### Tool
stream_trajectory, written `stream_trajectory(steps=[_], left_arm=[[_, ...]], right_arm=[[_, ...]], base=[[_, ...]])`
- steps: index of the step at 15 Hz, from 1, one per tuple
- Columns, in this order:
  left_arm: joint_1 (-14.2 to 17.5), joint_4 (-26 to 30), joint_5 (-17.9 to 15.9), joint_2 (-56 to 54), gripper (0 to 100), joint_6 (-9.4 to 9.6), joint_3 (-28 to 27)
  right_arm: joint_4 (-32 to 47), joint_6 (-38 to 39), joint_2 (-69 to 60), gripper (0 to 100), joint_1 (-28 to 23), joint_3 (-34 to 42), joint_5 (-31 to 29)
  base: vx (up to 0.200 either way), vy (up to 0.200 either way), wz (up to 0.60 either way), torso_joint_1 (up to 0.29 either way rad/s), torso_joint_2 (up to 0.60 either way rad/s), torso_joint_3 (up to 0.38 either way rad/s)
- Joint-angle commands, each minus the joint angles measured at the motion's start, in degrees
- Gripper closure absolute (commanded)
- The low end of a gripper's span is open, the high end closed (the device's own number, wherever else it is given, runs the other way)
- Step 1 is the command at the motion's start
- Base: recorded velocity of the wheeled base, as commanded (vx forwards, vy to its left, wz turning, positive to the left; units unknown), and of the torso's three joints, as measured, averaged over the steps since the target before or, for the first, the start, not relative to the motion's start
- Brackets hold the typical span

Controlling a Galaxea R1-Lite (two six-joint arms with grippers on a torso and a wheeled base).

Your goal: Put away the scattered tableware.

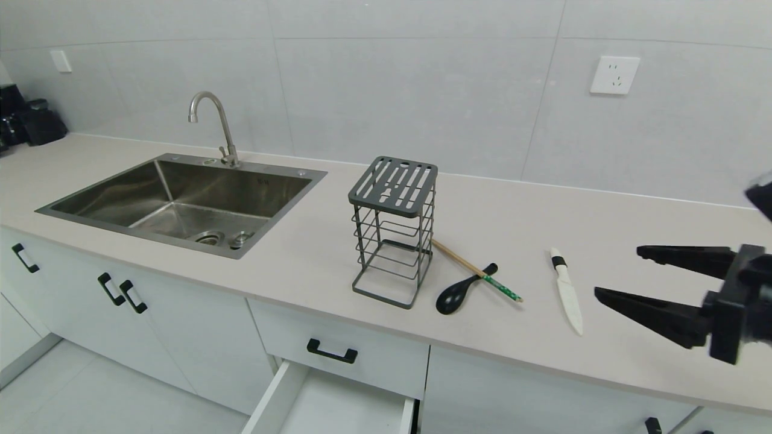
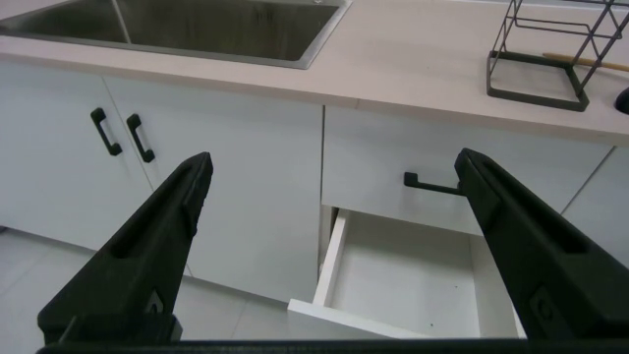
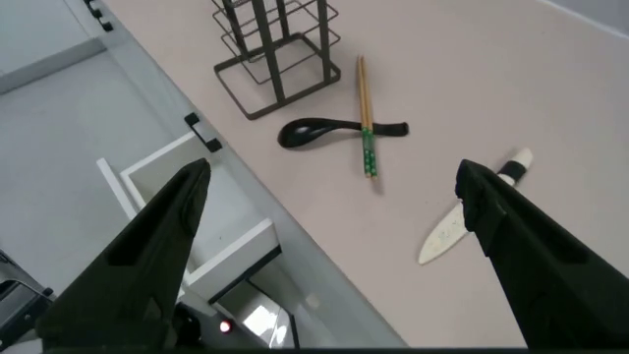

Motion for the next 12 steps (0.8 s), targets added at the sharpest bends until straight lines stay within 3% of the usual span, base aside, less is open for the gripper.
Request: stream_trajectory(steps=[1,4,12], left_arm=[[0.0,0.0,0.0,0.1,0,-0.01,0.0],[0.0,0.0,0.0,0.1,0,-0.01,0.0],[0.0,0.0,0.0,0.1,0,-0.01,0.0]], right_arm=[[0.0,1.5,10.3,0,4.0,-3.0,-3.0],[0.0,2.2,16.8,0,4.4,-2.6,-6.4],[-0.2,1.7,31.6,0,5.4,-9.7,-8.0]], base=[[0.000,0.000,0.00,0.000,0.00,0.000],[0.000,0.000,0.00,0.000,0.00,0.000],[0.000,0.000,0.00,0.000,0.00,0.000]])
